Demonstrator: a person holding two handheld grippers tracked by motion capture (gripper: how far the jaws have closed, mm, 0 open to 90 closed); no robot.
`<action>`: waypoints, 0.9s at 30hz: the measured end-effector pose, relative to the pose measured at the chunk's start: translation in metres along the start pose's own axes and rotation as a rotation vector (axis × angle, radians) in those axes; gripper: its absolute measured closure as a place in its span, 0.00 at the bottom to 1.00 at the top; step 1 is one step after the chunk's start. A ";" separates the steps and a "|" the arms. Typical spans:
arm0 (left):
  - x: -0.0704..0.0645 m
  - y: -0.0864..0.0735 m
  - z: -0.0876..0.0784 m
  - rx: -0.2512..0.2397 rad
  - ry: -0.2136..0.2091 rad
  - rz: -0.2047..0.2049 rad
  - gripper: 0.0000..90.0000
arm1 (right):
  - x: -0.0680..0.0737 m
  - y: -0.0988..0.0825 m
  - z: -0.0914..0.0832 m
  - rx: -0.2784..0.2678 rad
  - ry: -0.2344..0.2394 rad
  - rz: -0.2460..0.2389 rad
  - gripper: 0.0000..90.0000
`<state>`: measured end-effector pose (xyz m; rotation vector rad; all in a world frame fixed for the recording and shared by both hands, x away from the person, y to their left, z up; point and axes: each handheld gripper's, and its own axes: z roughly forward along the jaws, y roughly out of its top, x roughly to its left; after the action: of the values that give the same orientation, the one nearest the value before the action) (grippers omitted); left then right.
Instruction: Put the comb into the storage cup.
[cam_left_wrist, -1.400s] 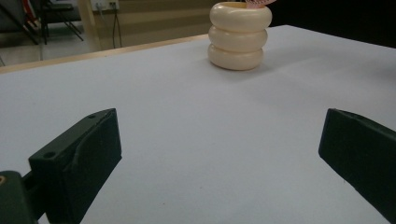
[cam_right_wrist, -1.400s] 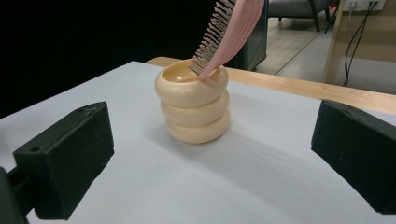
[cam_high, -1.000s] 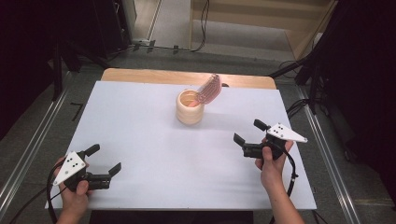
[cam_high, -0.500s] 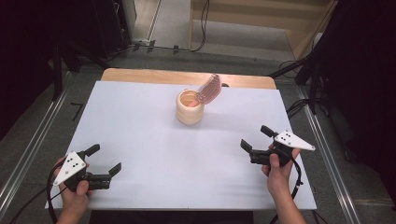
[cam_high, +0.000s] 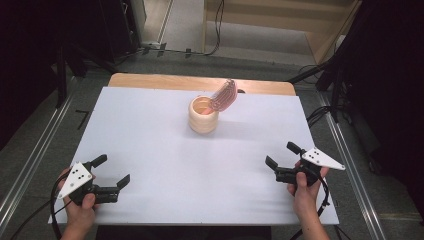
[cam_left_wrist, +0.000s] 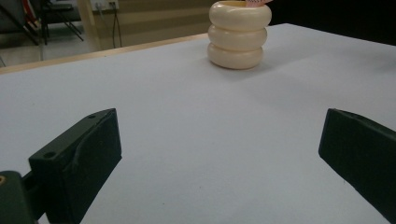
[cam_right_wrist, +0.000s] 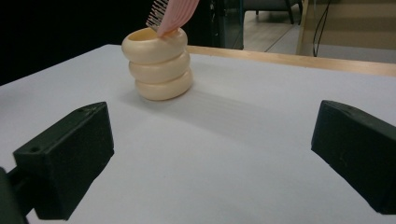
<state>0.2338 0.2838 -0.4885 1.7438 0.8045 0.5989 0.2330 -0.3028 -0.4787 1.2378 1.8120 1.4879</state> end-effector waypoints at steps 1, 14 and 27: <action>0.000 0.000 0.000 0.000 -0.001 -0.001 0.00 | -0.001 -0.002 -0.001 0.001 -0.004 0.002 0.00; 0.000 0.000 0.000 0.001 0.002 -0.001 0.00 | -0.016 -0.018 -0.017 0.006 -0.039 0.012 0.00; 0.000 0.000 0.000 0.000 0.002 -0.001 0.00 | -0.026 -0.030 -0.031 0.019 -0.060 -0.010 0.00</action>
<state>0.2337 0.2838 -0.4885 1.7428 0.8061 0.6004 0.2104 -0.3408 -0.5023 1.2672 1.7946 1.4156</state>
